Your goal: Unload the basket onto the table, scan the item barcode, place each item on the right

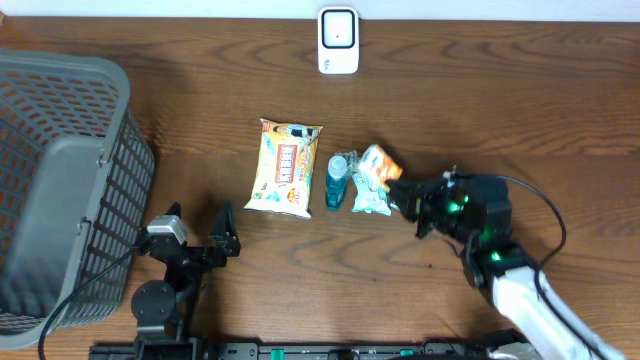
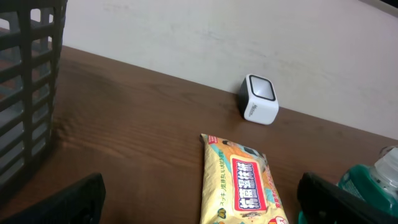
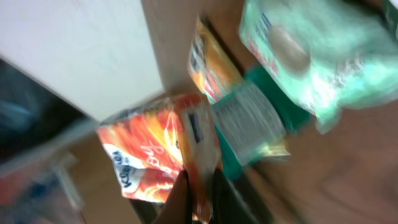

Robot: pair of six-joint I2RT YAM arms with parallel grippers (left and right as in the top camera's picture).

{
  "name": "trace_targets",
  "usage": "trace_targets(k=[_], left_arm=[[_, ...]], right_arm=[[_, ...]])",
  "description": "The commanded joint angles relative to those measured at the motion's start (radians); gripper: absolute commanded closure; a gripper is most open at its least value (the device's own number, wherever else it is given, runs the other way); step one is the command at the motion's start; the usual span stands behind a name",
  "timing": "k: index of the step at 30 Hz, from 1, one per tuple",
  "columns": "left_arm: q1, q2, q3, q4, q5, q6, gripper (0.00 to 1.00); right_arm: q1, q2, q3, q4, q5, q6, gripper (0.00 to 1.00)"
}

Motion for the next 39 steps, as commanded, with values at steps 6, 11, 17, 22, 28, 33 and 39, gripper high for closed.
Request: trace_targets(k=[6,11,17,22,28,33,39], left_arm=[[0.003,-0.008,-0.016,-0.034,0.013,-0.002,0.02],[0.003,-0.008,-0.016,-0.034,0.013,-0.002,0.02],[0.003,-0.008,-0.016,-0.034,0.013,-0.002,0.02],[0.003,-0.008,-0.016,-0.034,0.013,-0.002,0.02],[0.003,-0.008,-0.016,-0.034,0.013,-0.002,0.02],[0.003,-0.008,-0.016,-0.034,0.013,-0.002,0.02],[0.003,-0.008,-0.016,-0.034,0.013,-0.002,0.02]], right_arm=[[-0.063,0.365,0.322,0.148,-0.09,0.108,0.99],[-0.051,0.642,0.618,0.147,-0.197,0.185,0.99],[-0.036,0.89,0.888,0.147,-0.232,0.346,0.98],[-0.036,1.035,1.101,0.079,-0.222,0.347,0.99],[-0.027,1.172,1.316,-0.034,-0.164,0.347,0.98],[-0.007,1.249,1.438,-0.071,-0.151,0.347,0.98],[0.014,1.256,1.454,-0.127,-0.078,0.312,0.98]])
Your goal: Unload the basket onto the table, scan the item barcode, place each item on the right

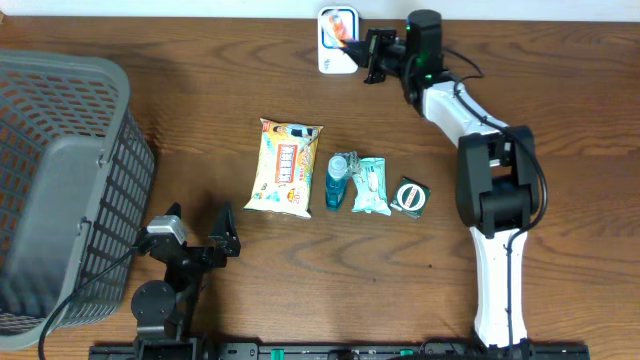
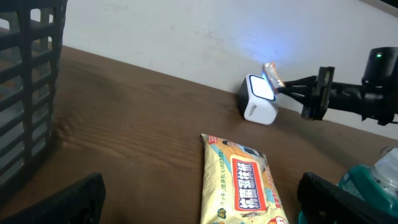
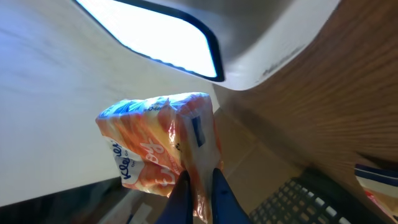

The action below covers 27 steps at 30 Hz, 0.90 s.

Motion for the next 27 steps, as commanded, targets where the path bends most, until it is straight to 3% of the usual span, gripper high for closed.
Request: trace_targets(k=[1,5,11,19,22,23,25,27], left_arm=[[0.003,-0.007,-0.016,-0.034,0.013,-0.002,0.02],[0.003,-0.007,-0.016,-0.034,0.013,-0.002,0.02],[0.003,-0.007,-0.016,-0.034,0.013,-0.002,0.02],[0.003,-0.007,-0.016,-0.034,0.013,-0.002,0.02],[0.003,-0.007,-0.016,-0.034,0.013,-0.002,0.02],[0.003,-0.007,-0.016,-0.034,0.013,-0.002,0.02],[0.003,-0.007,-0.016,-0.034,0.013,-0.002,0.02],[0.003,-0.007,-0.016,-0.034,0.013,-0.002,0.02]], right_arm=[[0.019,0.011,0.027,-0.003,0.09,-0.059,0.98],[0.019,0.005,0.068,-0.063,0.111,-0.226,0.98],[0.013,-0.104,0.185,-0.461,0.257,-0.488,0.98],[-0.061,-0.488,0.212,-1.107,0.739,-0.851,0.98],[-0.086,-0.543,0.211,-1.172,0.716,-1.059,0.96],[-0.084,-0.545,0.211,-1.183,0.706,-1.111,0.84],[-0.065,-0.537,0.202,-1.2,0.687,-1.209,0.46],[-0.035,-0.517,0.175,-1.198,0.685,-1.252,0.28]])
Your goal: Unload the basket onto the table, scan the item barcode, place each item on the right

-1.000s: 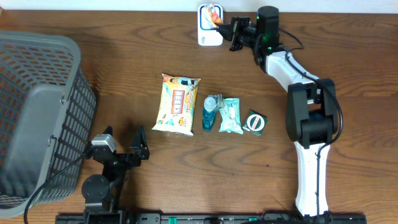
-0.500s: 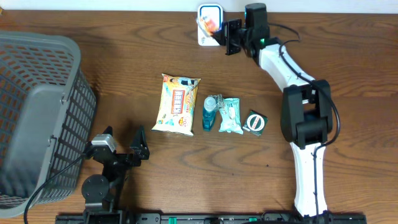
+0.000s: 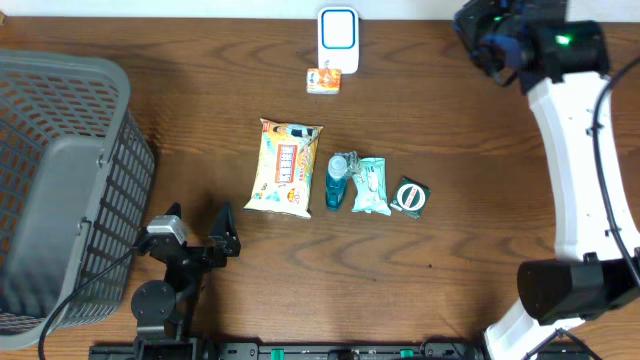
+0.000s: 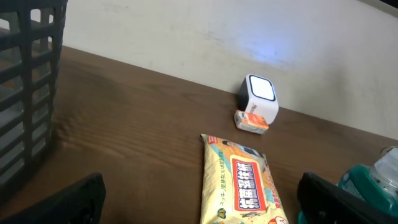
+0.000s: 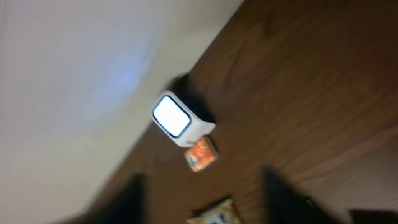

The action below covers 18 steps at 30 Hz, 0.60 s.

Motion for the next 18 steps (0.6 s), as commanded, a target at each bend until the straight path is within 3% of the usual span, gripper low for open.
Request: trace_targets(k=[1,4,9,18], left_arm=[[0.003,-0.007,-0.016,-0.033,0.013,-0.002,0.02],[0.003,-0.007,-0.016,-0.033,0.013,-0.002,0.02],[0.003,-0.007,-0.016,-0.033,0.013,-0.002,0.02],[0.003,-0.007,-0.016,-0.033,0.013,-0.002,0.02]], right_arm=[[0.073,0.097,-0.066,-0.011,0.018,-0.223,0.27],[0.138,0.17,-0.103,0.06,0.011,-0.222,0.25],[0.219,0.326,-0.121,0.22,0.007,-0.22,0.09],[0.249,0.551,-0.12,0.568,-0.058,-0.18,0.17]])
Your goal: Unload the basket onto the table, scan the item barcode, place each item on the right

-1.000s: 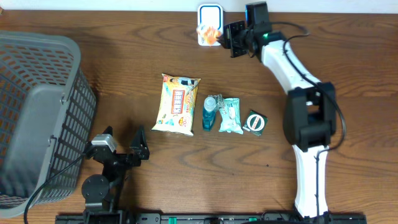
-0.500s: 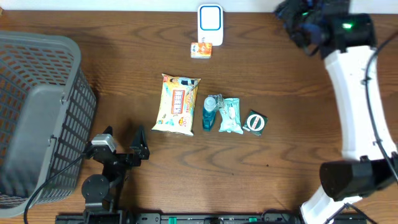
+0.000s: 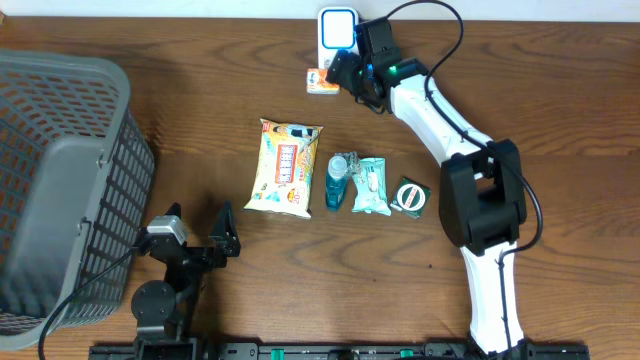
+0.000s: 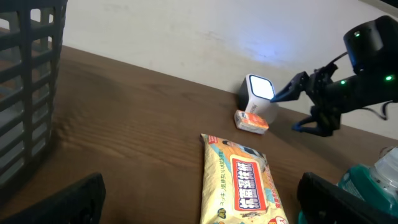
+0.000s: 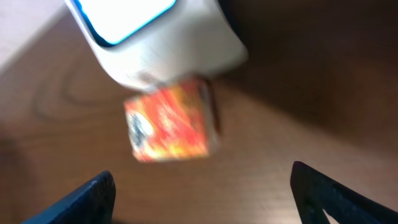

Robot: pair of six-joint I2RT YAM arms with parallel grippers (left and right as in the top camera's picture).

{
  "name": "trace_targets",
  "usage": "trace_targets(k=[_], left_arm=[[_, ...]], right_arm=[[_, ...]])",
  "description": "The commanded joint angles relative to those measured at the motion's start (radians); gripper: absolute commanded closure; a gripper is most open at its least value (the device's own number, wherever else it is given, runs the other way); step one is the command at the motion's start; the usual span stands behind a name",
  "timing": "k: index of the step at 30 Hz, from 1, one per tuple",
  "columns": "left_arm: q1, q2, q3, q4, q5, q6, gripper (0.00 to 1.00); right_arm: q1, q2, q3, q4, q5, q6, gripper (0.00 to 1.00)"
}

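A small orange packet (image 3: 321, 81) lies on the table just in front of the white barcode scanner (image 3: 338, 28), whose window glows. My right gripper (image 3: 347, 80) is open right beside the packet, to its right, with nothing between its fingers. The right wrist view shows the packet (image 5: 171, 122) blurred under the scanner (image 5: 158, 37), ahead of the spread fingers (image 5: 87, 196). In the left wrist view the packet (image 4: 252, 121) rests against the scanner (image 4: 260, 99). My left gripper (image 3: 195, 240) stands open at the near left, holding nothing.
A yellow wipes pack (image 3: 286, 167), a teal bottle (image 3: 337, 182), a pale green pack (image 3: 372, 187) and a round green item (image 3: 409, 195) lie mid-table. A grey mesh basket (image 3: 60, 180) fills the left side.
My right gripper was raised near the far right corner; now it is low beside the orange packet at the scanner, still open. The packet and left arm have not moved.
My right gripper was shut on the orange packet beside the green pack. Then it held the packet in front of the scanner window. Then the packet lay before the scanner with the gripper away at the far right. Now the open gripper is beside the packet again.
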Motion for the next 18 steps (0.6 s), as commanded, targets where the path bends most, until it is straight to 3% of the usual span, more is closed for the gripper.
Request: trace_targets(k=[1,5,11,12,15,17,18], left_arm=[[0.003,-0.007,-0.016,-0.033,0.013,-0.002,0.02],[0.003,-0.007,-0.016,-0.033,0.013,-0.002,0.02],[0.003,-0.007,-0.016,-0.033,0.013,-0.002,0.02],[0.003,-0.007,-0.016,-0.033,0.013,-0.002,0.02],[0.003,-0.007,-0.016,-0.033,0.013,-0.002,0.02],[0.003,-0.007,-0.016,-0.033,0.013,-0.002,0.02],[0.003,-0.007,-0.016,-0.033,0.013,-0.002,0.02]], right_arm=[[0.0,0.061,0.007,0.075,-0.009,0.019,0.17],[0.0,0.112,0.007,0.157,-0.018,0.018,0.26],[0.015,0.147,0.007,0.172,-0.008,-0.032,0.29],[0.017,0.153,0.007,0.172,-0.005,-0.05,0.34],[0.023,0.166,0.007,0.169,0.03,-0.064,0.91],[0.023,0.168,0.007,0.163,0.053,-0.076,0.94],[0.026,0.169,0.006,0.161,0.063,-0.094,0.88]])
